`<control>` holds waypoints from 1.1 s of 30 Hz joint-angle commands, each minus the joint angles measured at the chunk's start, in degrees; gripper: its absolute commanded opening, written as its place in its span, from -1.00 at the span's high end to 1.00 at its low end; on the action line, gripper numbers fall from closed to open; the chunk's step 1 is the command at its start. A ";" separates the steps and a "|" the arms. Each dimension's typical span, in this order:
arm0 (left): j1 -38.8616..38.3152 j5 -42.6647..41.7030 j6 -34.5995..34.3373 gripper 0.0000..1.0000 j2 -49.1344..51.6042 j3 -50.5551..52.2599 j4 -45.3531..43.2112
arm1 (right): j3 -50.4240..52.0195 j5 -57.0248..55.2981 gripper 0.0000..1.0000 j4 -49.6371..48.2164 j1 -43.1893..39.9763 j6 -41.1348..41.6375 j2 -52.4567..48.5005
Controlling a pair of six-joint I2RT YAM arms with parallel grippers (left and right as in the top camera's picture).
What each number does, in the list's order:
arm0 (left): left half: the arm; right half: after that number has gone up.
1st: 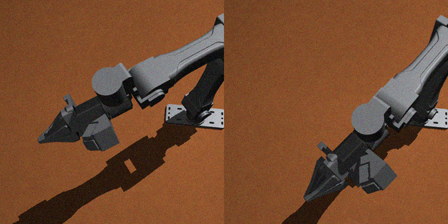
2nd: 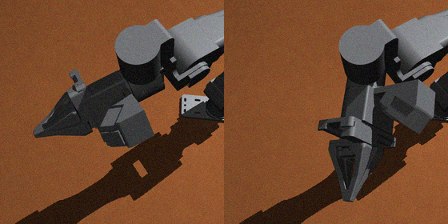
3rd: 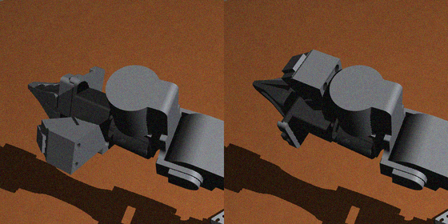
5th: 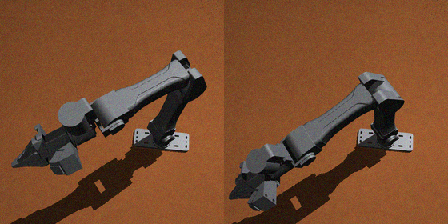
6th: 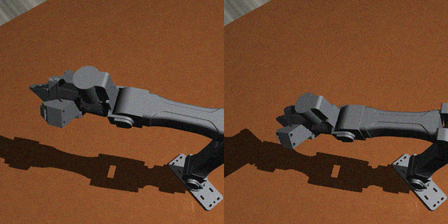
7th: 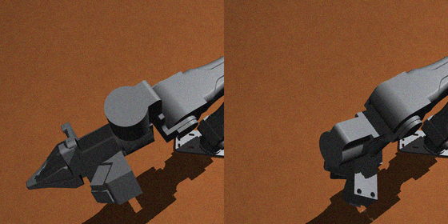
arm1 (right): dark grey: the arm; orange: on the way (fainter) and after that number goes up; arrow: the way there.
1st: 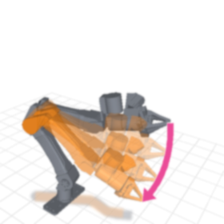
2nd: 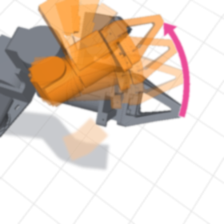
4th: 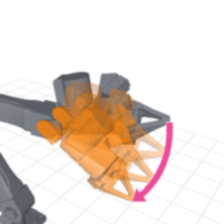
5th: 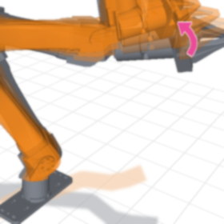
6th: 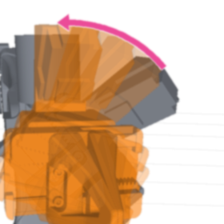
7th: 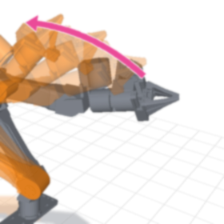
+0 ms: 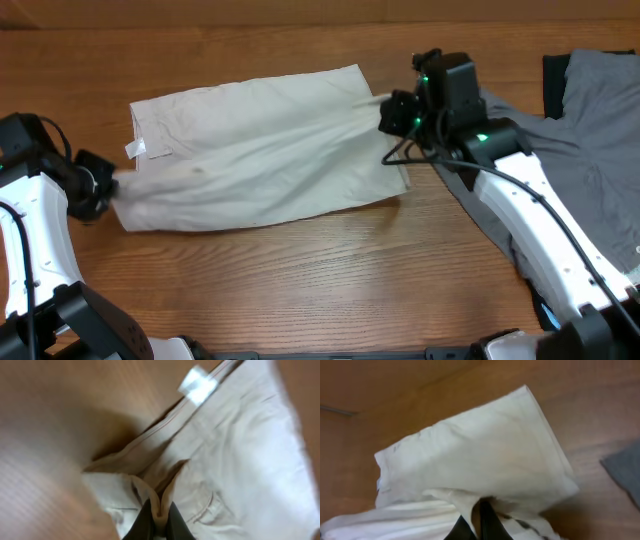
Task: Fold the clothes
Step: 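Lift the leg hems and fold them up onto the waistband with both grippers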
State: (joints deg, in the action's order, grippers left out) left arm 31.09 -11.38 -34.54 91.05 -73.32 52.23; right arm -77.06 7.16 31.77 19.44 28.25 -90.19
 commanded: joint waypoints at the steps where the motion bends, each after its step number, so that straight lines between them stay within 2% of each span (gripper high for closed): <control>1: -0.50 0.85 -2.32 0.91 -0.17 -1.42 -7.78 | -1.84 -7.52 0.92 -4.35 -2.01 -1.95 -1.70; 8: -7.39 6.86 -2.36 0.87 2.62 -1.42 -23.21 | -1.84 -8.22 0.92 -14.05 -2.01 -1.95 -8.87; 17: -10.27 10.56 -5.35 0.88 11.76 -1.42 -30.91 | -1.81 -8.57 0.92 -25.81 -2.01 -2.69 -15.52; 21: -10.27 10.45 -5.35 0.85 14.47 -1.42 -34.16 | -1.81 -8.61 0.92 -26.67 -2.01 -4.33 -16.94; 22: -10.32 10.43 -5.33 0.81 14.80 -1.42 -34.56 | -1.81 -8.61 0.85 -26.77 -2.01 -4.33 -17.11; 23: -10.36 10.49 -5.33 0.72 15.39 -1.42 -35.04 | -1.81 -8.61 0.70 -26.82 -2.01 -4.33 -17.33; 25: -10.40 10.49 -5.33 0.59 15.98 -1.42 -35.80 | -1.81 -8.59 0.67 -27.15 -2.01 -4.33 -17.88; 26: -10.40 10.43 -5.35 0.50 16.22 -1.42 -36.37 | -1.81 -8.59 0.56 -27.47 -2.01 -4.33 -18.16; 27: -10.45 10.32 -5.35 0.40 16.28 -1.42 -36.74 | -1.81 -8.59 0.33 -27.56 -2.01 -4.33 -18.29; 29: -10.49 9.35 -5.33 0.12 16.31 -1.42 -37.70 | -1.81 -8.61 0.11 -27.58 -2.01 -4.35 -18.64; 30: -10.47 8.52 -5.31 0.02 16.31 -1.46 -38.23 | -1.81 -8.61 -0.08 -27.39 -2.12 -4.68 -18.69; 31: -10.03 6.80 -5.25 -0.50 16.24 -1.73 -38.73 | -1.81 -8.59 -0.23 -26.40 -2.60 -5.11 -18.71; 32: -9.73 6.01 -5.05 -0.79 16.20 -1.97 -38.75 | -1.81 -8.59 -0.29 -25.55 -2.89 -5.16 -18.69; 33: -9.22 4.68 -4.59 -1.00 16.06 -2.49 -38.73 | -1.81 -8.59 -0.32 -24.15 -3.32 -5.16 -18.69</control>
State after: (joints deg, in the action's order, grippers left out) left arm 20.73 -3.38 -40.10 106.85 -73.67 13.87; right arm -77.47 -0.64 5.93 17.39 23.59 -108.29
